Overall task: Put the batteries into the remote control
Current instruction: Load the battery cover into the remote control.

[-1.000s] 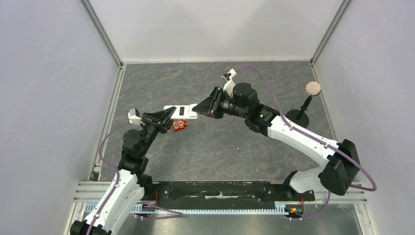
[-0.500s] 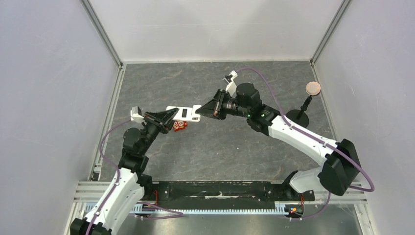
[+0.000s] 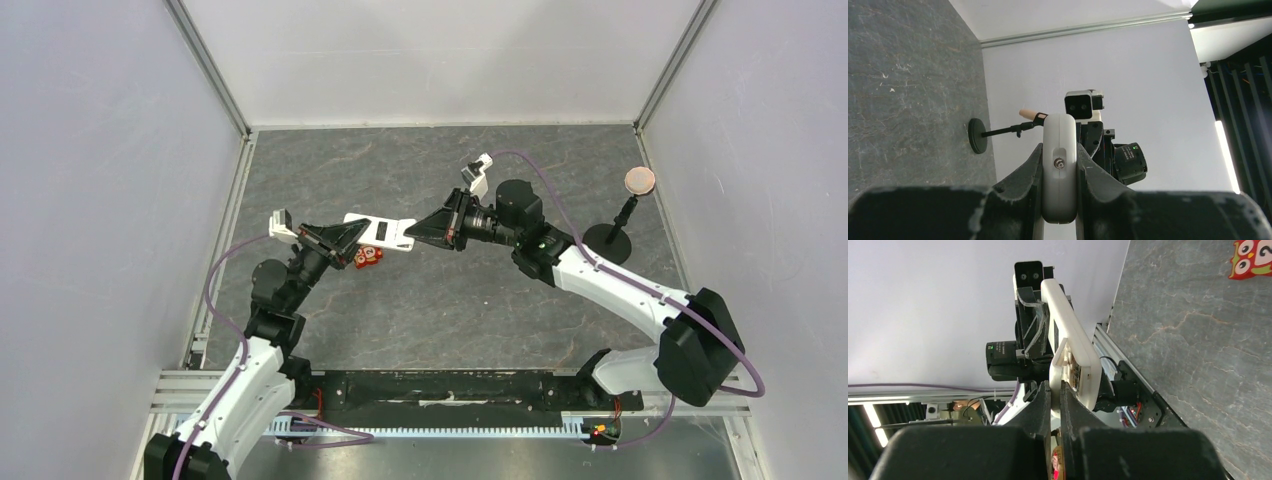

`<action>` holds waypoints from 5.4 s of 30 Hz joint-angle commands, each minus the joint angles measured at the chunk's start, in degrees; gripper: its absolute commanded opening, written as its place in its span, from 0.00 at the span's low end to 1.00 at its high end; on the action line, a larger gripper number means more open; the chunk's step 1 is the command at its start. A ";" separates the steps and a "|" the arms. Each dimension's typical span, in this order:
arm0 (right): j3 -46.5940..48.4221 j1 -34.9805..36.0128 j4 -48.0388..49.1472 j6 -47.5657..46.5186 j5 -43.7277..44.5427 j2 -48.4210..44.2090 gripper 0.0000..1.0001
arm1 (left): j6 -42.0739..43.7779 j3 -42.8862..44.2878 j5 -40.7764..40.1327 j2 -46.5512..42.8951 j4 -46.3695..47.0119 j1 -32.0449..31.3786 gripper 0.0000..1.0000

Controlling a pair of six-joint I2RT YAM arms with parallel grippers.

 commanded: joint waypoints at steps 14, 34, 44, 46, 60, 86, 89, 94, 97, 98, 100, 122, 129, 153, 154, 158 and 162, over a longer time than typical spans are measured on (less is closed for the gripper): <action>1.63 0.14 -4.78 -1.96 0.50 0.31 0.00 | 2.64 4.77 0.72 -0.99 4.58 -0.07 0.02; -0.33 0.11 -2.42 0.62 0.37 0.20 0.00 | -0.89 6.23 -3.54 -2.34 3.18 -0.07 0.02; 2.61 0.16 -9.42 -3.75 2.26 1.42 0.06 | -2.03 8.08 -1.84 -1.33 4.04 -0.07 0.02; 3.25 0.11 -10.63 -4.10 2.62 1.88 0.06 | -2.20 8.34 -1.57 -1.33 4.12 -0.07 0.02; 4.26 0.84 -10.50 -2.15 3.29 3.37 0.08 | -7.72 6.97 -0.61 0.41 9.16 -0.07 0.02; 8.55 0.16 -20.50 -7.46 6.02 2.67 0.35 | -4.71 5.92 -3.83 -2.58 3.15 -0.07 0.02; 8.63 -0.25 -20.98 -7.40 5.98 1.98 0.37 | -3.92 5.99 -4.39 -3.41 1.69 -0.07 0.02; 8.55 -0.45 -21.32 -7.40 5.84 1.41 0.39 | -3.44 6.03 -4.97 -3.80 0.52 -0.07 0.02; 8.30 -0.39 -21.72 -7.41 5.96 1.12 0.39 | -3.44 5.78 -5.25 -3.92 0.19 -0.07 0.02; 8.12 -0.39 -21.76 -7.40 6.14 0.84 0.40 | -3.44 5.83 -5.39 -4.04 0.18 -0.07 0.02; 7.69 -0.49 -21.91 -7.36 6.32 0.45 0.40 | -3.52 5.76 -5.52 -4.03 0.22 -0.07 0.02; 7.58 0.24 -15.48 -8.06 5.40 2.45 0.44 | -4.93 8.20 -1.13 -1.68 0.83 -0.07 0.02; 7.72 1.47 -14.31 -8.00 6.03 3.71 0.41 | -4.85 9.03 0.23 -0.74 1.62 -0.07 0.02; 5.02 5.31 -1.85 -4.66 6.27 6.96 0.17 | -4.07 13.08 8.71 4.18 6.06 -0.16 0.02; 5.04 5.47 -1.52 -4.57 6.34 7.20 0.17 | -3.82 13.38 9.25 4.29 6.07 -0.16 0.02; 5.09 6.18 -0.46 -4.40 6.93 7.54 0.18 | -2.61 14.30 11.88 4.90 5.86 -0.20 0.02; 5.55 6.92 0.01 -3.68 7.86 8.37 0.22 | -1.02 14.73 13.46 5.25 5.32 -0.37 0.02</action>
